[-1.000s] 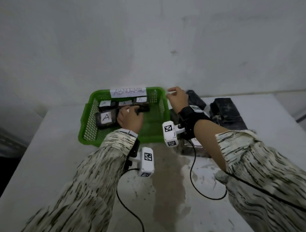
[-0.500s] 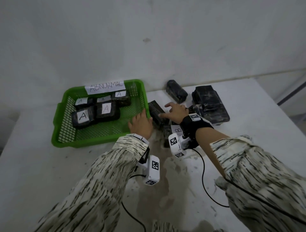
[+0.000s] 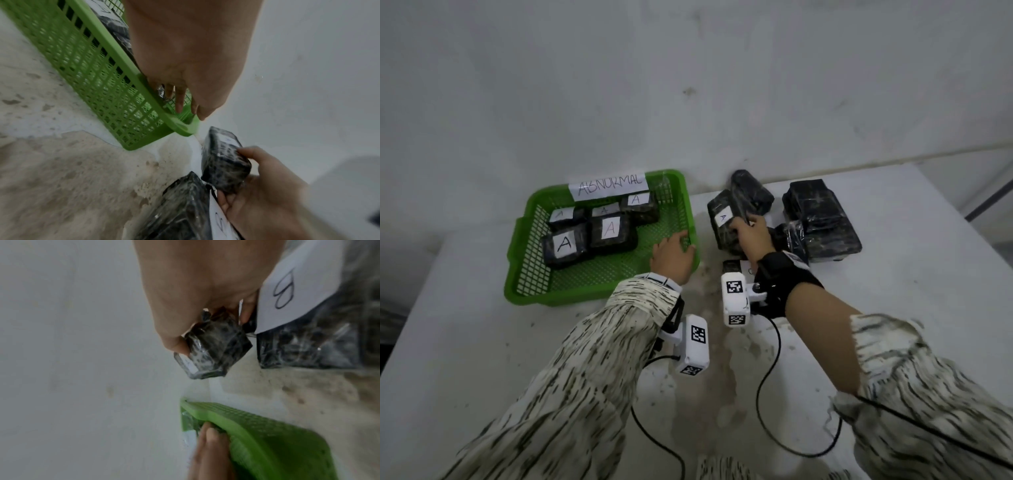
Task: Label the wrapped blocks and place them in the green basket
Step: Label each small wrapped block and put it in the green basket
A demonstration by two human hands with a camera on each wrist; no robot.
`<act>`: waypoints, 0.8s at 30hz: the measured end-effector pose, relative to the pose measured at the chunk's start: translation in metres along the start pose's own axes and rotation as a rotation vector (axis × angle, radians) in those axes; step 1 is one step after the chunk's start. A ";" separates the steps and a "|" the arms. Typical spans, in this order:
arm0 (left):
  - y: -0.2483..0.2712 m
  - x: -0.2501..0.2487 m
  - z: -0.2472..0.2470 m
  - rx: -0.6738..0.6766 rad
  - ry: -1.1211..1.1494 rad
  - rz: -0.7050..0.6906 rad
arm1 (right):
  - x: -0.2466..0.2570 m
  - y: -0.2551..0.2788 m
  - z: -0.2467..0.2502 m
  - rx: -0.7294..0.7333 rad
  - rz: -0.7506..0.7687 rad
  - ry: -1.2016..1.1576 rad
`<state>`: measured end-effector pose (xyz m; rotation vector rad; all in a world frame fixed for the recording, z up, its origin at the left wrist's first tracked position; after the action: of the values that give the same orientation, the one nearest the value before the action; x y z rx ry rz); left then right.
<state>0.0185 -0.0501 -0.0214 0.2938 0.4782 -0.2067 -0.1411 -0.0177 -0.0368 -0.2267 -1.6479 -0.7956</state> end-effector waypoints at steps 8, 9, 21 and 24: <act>0.026 -0.010 0.018 -0.107 0.413 -0.106 | 0.000 0.061 0.029 0.215 -0.093 -0.507; 0.031 -0.012 0.020 -0.086 0.468 -0.109 | 0.002 0.070 0.031 0.254 -0.102 -0.531; 0.087 0.009 0.010 0.044 1.084 0.047 | -0.004 0.126 0.035 0.480 -0.245 -0.342; 0.098 0.025 0.005 -0.012 1.212 0.106 | -0.017 0.131 0.036 0.404 -0.202 -0.200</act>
<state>0.0677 0.0369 -0.0067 0.4152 1.6560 0.1085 -0.0927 0.1058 -0.0049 0.1522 -2.0040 -0.5839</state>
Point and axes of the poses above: each hand's wrist, its own y-axis away from the middle knuckle, its own z-axis out of the back of the hand, x = y × z, the point moved 2 cm from there along -y, towards the middle knuckle, and after that the axes turned 8 degrees about -y, right-handed, at the moved point
